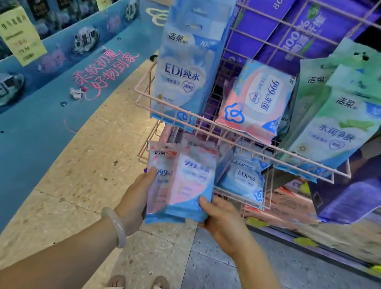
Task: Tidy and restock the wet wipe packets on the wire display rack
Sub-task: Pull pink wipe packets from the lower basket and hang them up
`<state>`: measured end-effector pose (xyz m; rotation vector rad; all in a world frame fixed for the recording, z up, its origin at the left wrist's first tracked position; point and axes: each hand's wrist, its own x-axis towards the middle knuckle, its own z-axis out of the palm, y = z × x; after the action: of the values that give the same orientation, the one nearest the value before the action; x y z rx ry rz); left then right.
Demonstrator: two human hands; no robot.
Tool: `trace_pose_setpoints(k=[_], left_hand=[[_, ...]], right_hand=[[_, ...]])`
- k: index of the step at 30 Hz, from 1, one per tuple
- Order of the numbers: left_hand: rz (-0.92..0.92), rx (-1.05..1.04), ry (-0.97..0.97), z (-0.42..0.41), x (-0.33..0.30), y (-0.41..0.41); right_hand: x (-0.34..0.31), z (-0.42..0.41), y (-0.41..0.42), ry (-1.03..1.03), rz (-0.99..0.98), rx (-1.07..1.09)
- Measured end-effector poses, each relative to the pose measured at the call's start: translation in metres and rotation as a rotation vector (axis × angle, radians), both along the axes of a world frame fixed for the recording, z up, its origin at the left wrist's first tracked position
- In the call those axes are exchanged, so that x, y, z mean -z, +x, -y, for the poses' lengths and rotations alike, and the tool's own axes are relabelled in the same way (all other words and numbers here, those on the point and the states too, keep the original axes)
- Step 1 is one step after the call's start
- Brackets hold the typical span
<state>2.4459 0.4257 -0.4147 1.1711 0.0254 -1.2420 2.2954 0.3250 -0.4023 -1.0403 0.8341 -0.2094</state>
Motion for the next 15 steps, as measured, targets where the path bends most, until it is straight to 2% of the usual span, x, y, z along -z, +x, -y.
trace_pose_setpoints(k=[2,5,6,7,10,11,15], left_hand=[[0.018,0.073,-0.017,0.001,-0.002,-0.002],[0.065,0.014,0.077,-0.005,0.001,-0.003],[0.072,0.010,0.114,-0.009,0.003,-0.001],[0.083,0.014,0.143,-0.012,0.005,0.001],[0.112,0.020,0.164,-0.019,0.007,0.005],[0.117,0.018,0.161,-0.021,0.007,0.006],[0.131,0.002,0.170,-0.022,0.009,0.009]], right_hand=[[0.000,-0.012,0.007,-0.219,-0.157,-0.173],[-0.003,-0.010,0.017,-0.462,-0.309,-0.321],[-0.002,-0.003,0.019,-0.555,-0.356,-0.295],[-0.002,0.008,0.021,-0.630,-0.410,-0.178],[0.005,0.051,0.030,-0.757,-0.524,0.290],[0.008,0.064,0.035,-0.800,-0.599,0.313],[0.033,0.088,0.053,-0.891,-0.806,0.161]])
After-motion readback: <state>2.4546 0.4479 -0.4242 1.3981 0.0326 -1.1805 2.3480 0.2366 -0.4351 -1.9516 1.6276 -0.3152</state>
